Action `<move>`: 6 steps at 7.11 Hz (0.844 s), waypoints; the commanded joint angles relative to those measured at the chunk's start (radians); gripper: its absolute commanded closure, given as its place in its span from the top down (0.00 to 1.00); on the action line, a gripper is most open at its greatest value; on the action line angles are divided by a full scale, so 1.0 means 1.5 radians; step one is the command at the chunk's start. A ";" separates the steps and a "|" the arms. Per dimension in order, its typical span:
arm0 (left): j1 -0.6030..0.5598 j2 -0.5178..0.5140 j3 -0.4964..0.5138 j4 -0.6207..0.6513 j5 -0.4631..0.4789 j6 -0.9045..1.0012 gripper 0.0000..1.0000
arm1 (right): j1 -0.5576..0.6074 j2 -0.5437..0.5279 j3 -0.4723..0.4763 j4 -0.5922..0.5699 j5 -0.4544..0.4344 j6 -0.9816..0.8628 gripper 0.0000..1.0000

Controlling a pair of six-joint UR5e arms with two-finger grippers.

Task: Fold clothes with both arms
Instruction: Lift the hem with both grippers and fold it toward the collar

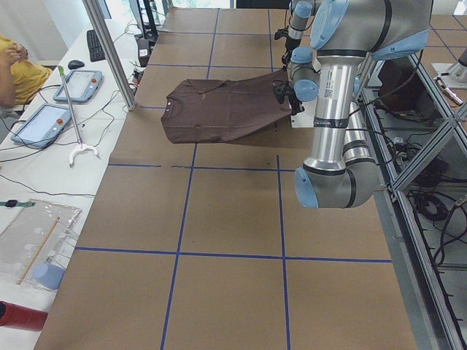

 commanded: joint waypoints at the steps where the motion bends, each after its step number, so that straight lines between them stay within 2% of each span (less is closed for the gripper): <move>1: -0.096 -0.064 0.069 0.001 0.002 0.049 0.00 | 0.122 0.067 -0.038 -0.009 0.040 -0.089 0.00; 2: -0.178 -0.122 0.144 -0.001 -0.003 0.115 0.00 | 0.215 0.143 -0.121 -0.010 0.108 -0.158 0.00; 3: -0.226 -0.131 0.185 -0.007 -0.002 0.194 0.00 | 0.295 0.215 -0.207 -0.009 0.159 -0.205 0.00; 4: -0.293 -0.136 0.236 -0.075 -0.004 0.210 0.00 | 0.348 0.259 -0.257 -0.014 0.192 -0.266 0.00; 5: -0.326 -0.146 0.315 -0.146 -0.004 0.215 0.00 | 0.396 0.286 -0.304 -0.011 0.197 -0.312 0.00; 6: -0.349 -0.165 0.384 -0.220 -0.004 0.236 0.00 | 0.431 0.318 -0.381 -0.004 0.197 -0.376 0.00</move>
